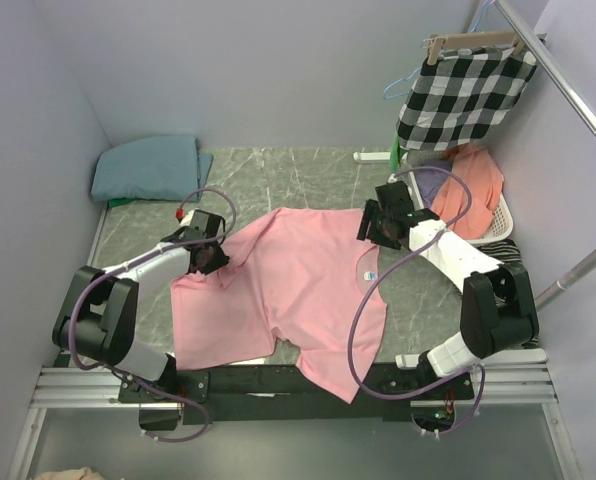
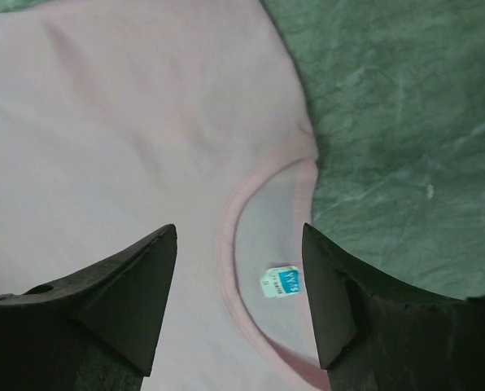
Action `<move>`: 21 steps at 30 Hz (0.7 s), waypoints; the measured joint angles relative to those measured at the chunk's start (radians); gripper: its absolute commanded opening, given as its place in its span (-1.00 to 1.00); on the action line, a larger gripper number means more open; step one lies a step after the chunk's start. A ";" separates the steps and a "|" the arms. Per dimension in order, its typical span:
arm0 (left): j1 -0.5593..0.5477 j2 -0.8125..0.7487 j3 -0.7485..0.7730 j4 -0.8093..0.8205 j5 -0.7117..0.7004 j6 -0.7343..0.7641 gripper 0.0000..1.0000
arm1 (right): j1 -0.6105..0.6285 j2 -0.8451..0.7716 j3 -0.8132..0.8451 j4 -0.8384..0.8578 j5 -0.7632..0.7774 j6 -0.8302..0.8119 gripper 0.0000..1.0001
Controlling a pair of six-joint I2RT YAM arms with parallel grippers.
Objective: Fold and stack the t-shirts
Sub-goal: Flatten out the tshirt
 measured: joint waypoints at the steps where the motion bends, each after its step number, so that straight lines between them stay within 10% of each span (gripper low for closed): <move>1: 0.000 -0.003 0.000 -0.004 -0.002 0.003 -0.46 | -0.007 0.000 -0.005 -0.001 0.002 0.000 0.39; 18: 0.089 -0.122 0.178 -0.092 -0.053 0.094 -0.46 | -0.175 0.280 0.166 0.113 -0.227 0.000 0.35; 21: 0.116 -0.122 0.188 -0.095 -0.050 0.113 0.36 | -0.177 0.340 0.201 0.128 -0.259 0.004 0.35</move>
